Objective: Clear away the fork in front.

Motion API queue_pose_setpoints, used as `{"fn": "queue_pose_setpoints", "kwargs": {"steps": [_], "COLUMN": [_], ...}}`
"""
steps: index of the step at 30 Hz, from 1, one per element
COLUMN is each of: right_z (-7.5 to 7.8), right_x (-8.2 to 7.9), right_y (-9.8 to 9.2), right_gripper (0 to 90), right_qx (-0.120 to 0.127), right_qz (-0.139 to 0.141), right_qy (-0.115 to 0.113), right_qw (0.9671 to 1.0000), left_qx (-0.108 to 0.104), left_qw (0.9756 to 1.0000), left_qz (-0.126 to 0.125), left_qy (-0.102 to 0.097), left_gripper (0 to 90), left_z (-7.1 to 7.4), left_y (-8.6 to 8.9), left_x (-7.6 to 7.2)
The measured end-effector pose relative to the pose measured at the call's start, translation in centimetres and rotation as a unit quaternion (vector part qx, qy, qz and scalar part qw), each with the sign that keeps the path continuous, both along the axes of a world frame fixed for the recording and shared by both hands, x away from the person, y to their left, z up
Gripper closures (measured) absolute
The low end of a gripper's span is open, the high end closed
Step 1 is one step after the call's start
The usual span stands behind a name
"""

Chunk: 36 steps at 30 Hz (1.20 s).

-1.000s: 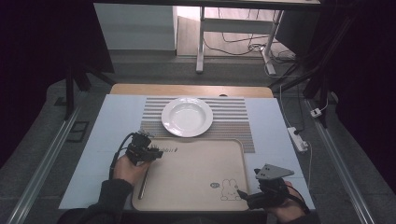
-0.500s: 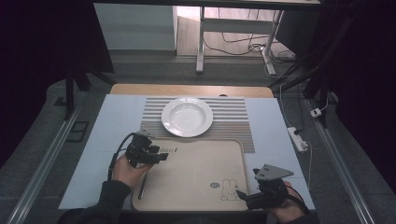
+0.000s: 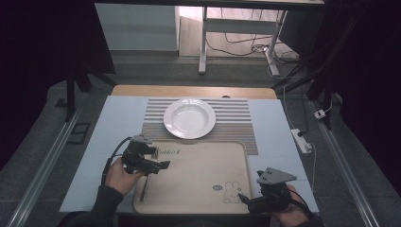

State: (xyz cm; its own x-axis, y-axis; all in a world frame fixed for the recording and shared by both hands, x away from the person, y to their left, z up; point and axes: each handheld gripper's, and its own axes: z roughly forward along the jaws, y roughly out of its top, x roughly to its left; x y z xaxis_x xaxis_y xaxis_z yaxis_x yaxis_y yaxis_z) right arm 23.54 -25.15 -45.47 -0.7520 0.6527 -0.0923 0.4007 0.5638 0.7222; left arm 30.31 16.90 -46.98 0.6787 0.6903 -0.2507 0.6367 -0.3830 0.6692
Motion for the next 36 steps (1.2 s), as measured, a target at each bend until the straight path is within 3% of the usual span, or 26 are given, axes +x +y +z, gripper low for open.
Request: {"fn": "queue_pose_setpoints", "kwargs": {"steps": [7, 19, 28, 36], "right_z": [0.0, 0.1, 0.1, 0.2], "right_x": [-0.2, -0.9, -1.3, -1.7], "right_y": [-0.6, -2.3, -3.2, -4.1], "right_gripper": [1.9, 1.3, 1.3, 1.3], "right_qx": [0.003, 0.018, 0.023, 0.031], "right_qz": [-0.015, -0.039, -0.054, -0.070], "right_qy": [0.004, 0.006, 0.009, 0.010], "right_qw": [0.9999, 0.9991, 0.9982, 0.9970], "left_qx": [-0.020, -0.058, -0.054, -0.062], "left_qw": [0.9998, 0.9976, 0.9968, 0.9956], "left_qz": [0.001, 0.024, 0.041, 0.053], "left_qy": [-0.007, -0.030, -0.043, -0.047], "left_gripper": [7.0, 4.2, 2.2, 0.5], "left_z": [0.5, 1.2, 1.0, 0.6], "left_y": [1.5, 5.6, 7.5, 9.1], "left_x": [-1.8, -5.8, -8.2, -10.2]}}
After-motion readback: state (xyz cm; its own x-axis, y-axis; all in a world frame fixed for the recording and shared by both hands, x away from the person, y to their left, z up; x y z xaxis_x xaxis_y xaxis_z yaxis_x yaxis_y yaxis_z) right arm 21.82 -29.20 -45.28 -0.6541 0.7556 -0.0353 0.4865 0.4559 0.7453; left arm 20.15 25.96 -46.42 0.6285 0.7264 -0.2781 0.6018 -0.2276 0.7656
